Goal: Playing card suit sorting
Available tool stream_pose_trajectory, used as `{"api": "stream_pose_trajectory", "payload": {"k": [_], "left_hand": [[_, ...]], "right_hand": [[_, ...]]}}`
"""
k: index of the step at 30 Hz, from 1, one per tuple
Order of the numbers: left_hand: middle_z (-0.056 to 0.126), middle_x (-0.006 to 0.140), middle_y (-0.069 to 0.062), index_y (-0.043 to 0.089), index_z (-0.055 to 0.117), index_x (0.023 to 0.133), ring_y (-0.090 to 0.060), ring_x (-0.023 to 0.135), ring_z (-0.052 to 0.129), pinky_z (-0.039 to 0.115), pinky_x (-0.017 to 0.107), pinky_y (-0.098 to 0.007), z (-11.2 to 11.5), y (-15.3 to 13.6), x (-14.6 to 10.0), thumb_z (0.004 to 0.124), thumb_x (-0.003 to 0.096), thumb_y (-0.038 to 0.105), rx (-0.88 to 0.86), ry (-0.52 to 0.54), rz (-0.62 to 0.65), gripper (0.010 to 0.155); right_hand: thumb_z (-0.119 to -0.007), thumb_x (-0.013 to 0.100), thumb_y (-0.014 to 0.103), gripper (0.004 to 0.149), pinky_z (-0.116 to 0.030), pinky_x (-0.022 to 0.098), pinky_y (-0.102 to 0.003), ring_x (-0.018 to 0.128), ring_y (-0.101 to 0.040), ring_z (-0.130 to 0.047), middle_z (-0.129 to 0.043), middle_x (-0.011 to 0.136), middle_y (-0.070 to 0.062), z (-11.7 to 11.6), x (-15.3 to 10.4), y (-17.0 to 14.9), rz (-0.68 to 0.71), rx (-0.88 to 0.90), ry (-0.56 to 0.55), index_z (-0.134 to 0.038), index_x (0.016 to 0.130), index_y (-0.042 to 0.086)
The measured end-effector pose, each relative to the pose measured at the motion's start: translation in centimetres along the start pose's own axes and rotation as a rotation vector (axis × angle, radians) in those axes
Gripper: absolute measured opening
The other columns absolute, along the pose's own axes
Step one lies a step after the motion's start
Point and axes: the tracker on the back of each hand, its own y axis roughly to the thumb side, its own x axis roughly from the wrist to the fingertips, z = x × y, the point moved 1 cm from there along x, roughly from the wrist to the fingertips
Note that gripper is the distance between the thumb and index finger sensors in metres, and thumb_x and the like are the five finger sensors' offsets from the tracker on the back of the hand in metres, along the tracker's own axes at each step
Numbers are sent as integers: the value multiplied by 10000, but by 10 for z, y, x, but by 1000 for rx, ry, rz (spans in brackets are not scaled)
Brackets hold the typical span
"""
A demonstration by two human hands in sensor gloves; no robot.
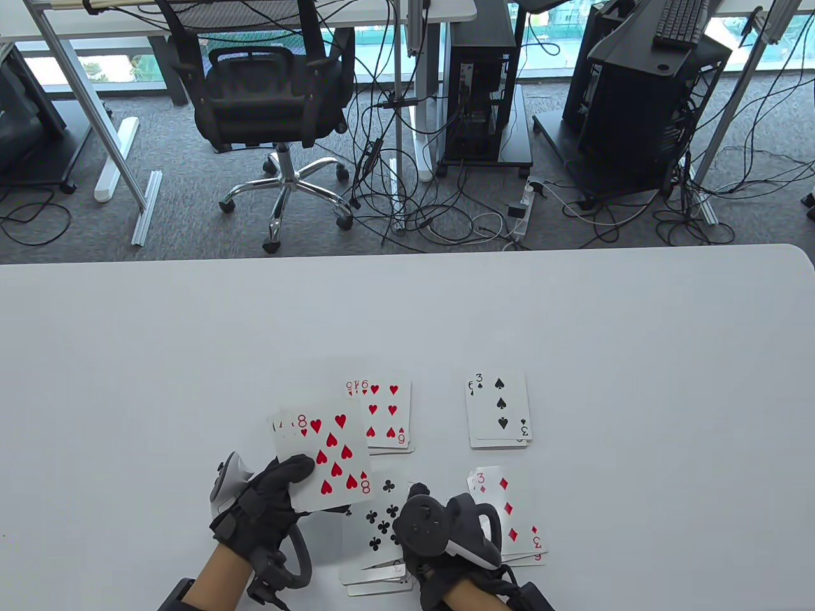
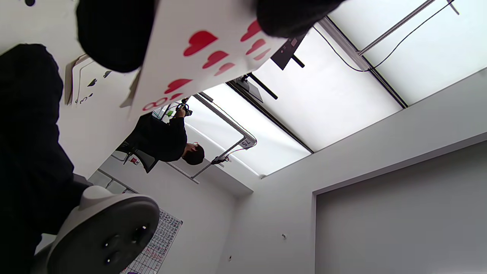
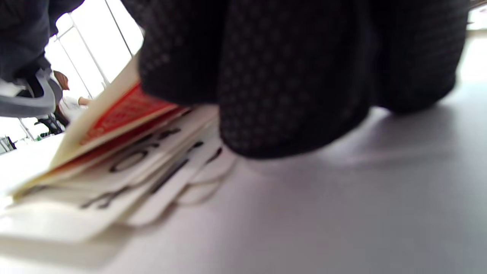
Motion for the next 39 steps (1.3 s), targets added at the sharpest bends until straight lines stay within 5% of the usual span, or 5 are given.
{"api": "stream_pose_trajectory", "payload": {"k": [11,22,26,32,39], "left_hand": [[560,1113,-124,187,396,1111,-398,921,739,780,566,-502,2,-1,0,630,640,335,0,-3,-15,546],[554,1117,-122,188,396,1111,-407,926,728,771,570,-512,9,-11,3,631,639,327,15,-45,-66,544],[547,1119,-124,189,393,1111,-411,931,718,763,574,-520,16,-17,5,630,640,321,24,-77,-92,544],[540,1122,-125,189,393,1112,-417,935,709,752,579,-531,24,-25,6,633,639,314,52,-107,-129,544],[548,1120,-128,189,399,1112,-413,931,718,758,574,-528,31,-29,7,642,637,330,30,-143,-130,552]], "right_hand": [[-697,548,300,639,-856,231,-448,136,-240,-967,-932,297,-45,-3,3,5,3,-94,64,-572,886,-227],[-596,584,315,581,-828,377,-500,351,-307,-979,-928,492,-94,48,-19,-28,96,477,-406,-616,872,-189],[-610,587,369,648,-793,420,-542,427,-357,-955,-902,571,-141,41,-17,-27,138,651,-357,-576,895,-200],[-665,550,470,773,-773,449,-556,496,-367,-923,-847,643,-149,33,-16,-11,197,558,-323,-503,919,-189],[-728,525,372,590,-843,375,-452,354,-217,-963,-870,476,-17,38,-21,-9,163,534,-445,-600,819,-123]]}}
